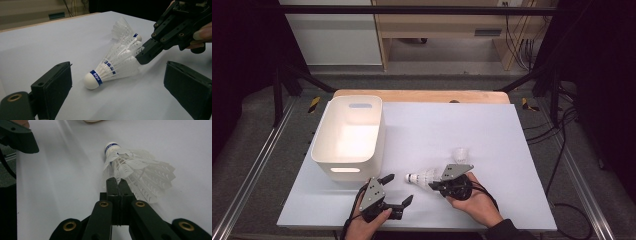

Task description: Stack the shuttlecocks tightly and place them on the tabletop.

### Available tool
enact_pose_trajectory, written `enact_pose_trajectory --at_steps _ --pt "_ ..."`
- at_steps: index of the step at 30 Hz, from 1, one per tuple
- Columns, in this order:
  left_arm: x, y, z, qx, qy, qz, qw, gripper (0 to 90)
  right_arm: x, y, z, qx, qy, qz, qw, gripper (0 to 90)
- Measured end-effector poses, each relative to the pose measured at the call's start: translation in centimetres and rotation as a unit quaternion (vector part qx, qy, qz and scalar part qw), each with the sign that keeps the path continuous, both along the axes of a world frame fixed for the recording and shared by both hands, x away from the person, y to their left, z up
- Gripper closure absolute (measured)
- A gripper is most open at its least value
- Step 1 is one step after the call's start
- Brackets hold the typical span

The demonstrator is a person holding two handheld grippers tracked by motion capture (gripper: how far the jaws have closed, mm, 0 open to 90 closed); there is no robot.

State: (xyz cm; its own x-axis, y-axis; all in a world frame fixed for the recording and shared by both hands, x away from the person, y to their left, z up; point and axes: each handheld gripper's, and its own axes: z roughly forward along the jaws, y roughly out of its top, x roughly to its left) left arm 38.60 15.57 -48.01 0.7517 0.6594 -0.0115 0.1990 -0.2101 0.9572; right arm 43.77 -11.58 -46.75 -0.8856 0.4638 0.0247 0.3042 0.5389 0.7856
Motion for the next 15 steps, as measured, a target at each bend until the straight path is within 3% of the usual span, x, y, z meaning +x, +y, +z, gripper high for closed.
enact_pose_trajectory --at_steps 5,9,15 --pt "0.00 -0.08 -0.04 0.000 0.001 -0.002 1.0000 7.9 -0.04 -0.05 -0.20 0.000 0.002 -0.005 1.0000 81.0" --pt "0.02 -0.02 -0.01 -0.001 0.000 -0.001 1.0000 7.9 -0.24 -0.15 -0.28 -0.001 0.000 -0.011 0.9999 67.1" --pt "0.02 -0.03 -0.02 -0.001 0.000 -0.001 1.0000 7.9 -0.68 -0.49 -0.17 -0.007 -0.001 -0.011 0.9999 53.8"
